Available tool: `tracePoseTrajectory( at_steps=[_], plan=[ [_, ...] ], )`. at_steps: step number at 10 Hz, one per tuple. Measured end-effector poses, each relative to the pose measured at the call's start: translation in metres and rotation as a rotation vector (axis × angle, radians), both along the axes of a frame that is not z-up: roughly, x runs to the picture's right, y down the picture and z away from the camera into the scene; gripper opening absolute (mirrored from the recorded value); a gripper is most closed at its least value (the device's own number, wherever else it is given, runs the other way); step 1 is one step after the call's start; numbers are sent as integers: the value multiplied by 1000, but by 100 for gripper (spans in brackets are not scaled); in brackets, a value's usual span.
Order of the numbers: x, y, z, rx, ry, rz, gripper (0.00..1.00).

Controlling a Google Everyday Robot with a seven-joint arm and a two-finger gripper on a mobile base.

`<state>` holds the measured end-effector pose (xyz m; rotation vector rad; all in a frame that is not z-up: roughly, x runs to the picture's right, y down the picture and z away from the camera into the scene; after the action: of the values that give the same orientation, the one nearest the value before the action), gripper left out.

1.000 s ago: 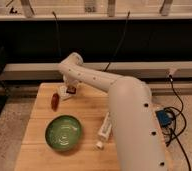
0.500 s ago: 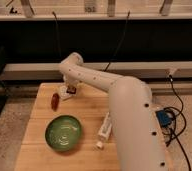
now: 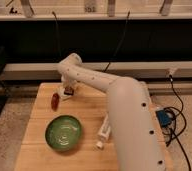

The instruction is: Place the eraser on the white sponge

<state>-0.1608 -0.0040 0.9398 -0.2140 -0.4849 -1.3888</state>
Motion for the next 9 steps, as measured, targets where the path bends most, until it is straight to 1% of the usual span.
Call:
tracePoseTrajectory(
  at_steps=[2,3,5,6,8,9],
  plan=[
    [-10,5,2,-12,-29,-16,1],
    [-15,8,3,-16,-50,-29,9],
    [-18,9,4,-10,-68,-41,26],
    [-23,9,4,-5,-81,-54,38],
    [-31,10,5,2,-93,-74,56],
    [-33,10,7,6,-95,-85,66]
  ],
)
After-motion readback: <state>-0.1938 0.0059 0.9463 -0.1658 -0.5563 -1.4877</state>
